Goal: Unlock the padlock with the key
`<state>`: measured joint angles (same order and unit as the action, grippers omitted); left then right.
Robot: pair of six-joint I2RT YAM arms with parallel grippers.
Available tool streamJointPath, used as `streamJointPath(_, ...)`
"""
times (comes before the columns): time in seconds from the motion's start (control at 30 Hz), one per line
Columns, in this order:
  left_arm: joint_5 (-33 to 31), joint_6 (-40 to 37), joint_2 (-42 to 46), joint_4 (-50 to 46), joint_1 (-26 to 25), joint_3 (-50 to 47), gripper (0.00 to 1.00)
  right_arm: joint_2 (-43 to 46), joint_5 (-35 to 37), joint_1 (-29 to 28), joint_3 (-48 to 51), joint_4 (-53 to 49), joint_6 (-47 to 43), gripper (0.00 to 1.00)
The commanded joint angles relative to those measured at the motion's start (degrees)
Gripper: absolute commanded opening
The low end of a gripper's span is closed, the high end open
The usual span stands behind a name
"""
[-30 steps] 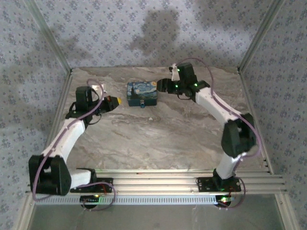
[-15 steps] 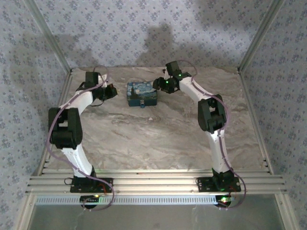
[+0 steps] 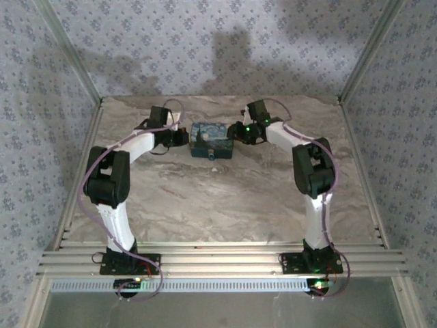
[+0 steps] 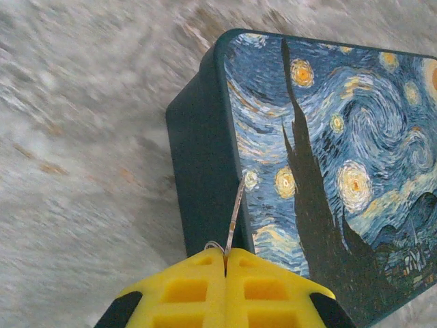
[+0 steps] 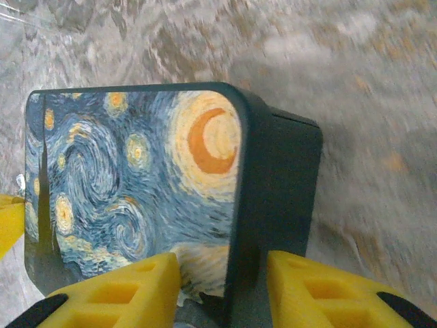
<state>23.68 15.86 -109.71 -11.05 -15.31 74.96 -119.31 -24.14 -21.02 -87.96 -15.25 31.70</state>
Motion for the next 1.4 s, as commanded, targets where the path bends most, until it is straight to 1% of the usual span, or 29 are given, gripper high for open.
streamJointPath(0.0,3.0,-0.6,4.3,2.3,-4.5,-4.5,0.0,4.8,0.9,-1.6,9.6,-2.2,-1.1,0.39)
streamJointPath(0.07,2.9,-0.4,6.3,2.8,-5.7,-7.0,0.0,8.4,2.4,-1.5,14.2,-1.6,-1.2,0.42)
streamJointPath(0.13,2.4,0.1,8.5,3.7,-6.4,-9.8,0.0,11.1,3.7,-0.9,16.8,-2.2,-1.5,0.48)
streamJointPath(0.2,2.4,0.7,10.9,4.6,-7.1,-12.6,0.0,13.4,3.9,0.0,18.2,-3.3,-2.2,0.5)
streamJointPath(0.3,2.2,0.9,13.5,4.6,-7.6,-15.2,0.0,17.3,4.9,0.9,19.1,-5.7,-3.5,0.53)
streamJointPath(0.43,1.3,-0.1,16.1,3.0,-7.3,-17.0,0.0,23.5,7.7,0.9,24.3,-7.2,-3.3,0.55)
streamJointPath(0.6,2.5,-1.9,18.8,1.7,-7.1,-18.9,0.0,32.9,9.9,0.2,31.7,-7.8,-1.7,0.56)
streamJointPath(0.73,1.7,-3.9,22.2,-0.8,-7.1,-21.3,0.0,41.0,14.4,-2.3,37.3,-9.3,0.2,0.57)
streamJointPath(0.8,1.2,-4.8,24.7,-2.7,-7.1,-22.5,0.0,45.5,18.1,-5.5,40.5,-9.4,2.3,0.57)
streamJointPath(0.9,1.0,-5.2,29.1,-5.5,-7.1,-24.6,0.0,49.4,23.4,-11.5,43.8,-8.8,7.7,0.56)
streamJointPath(1.0,1.8,-4.9,34.6,-6.2,-7.2,-27.8,0.0,49.9,27.0,-16.8,45.4,-7.4,11.5,0.55)
streamJointPath(1.1,1.6,-3.6,40.1,-6.2,-7.7,-31.2,0.0,47.4,30.7,-21.7,44.7,-6.0,13.9,0.54)
streamJointPath(1.2,5.5,-3.2,44.5,-6.6,-8.3,-33.7,0.0,43.4,33.0,-25.1,42.1,-5.4,14.4,0.54)
streamJointPath(1.27,7.2,-3.0,47.0,-7.6,-9.4,-34.8,0.0,40.6,33.0,-26.2,40.7,-4.2,14.6,0.53)
streamJointPath(1.37,10.3,-3.4,50.1,-8.0,-11.7,-36.9,0.0,37.2,31.0,-26.1,40.5,0.9,15.7,0.52)
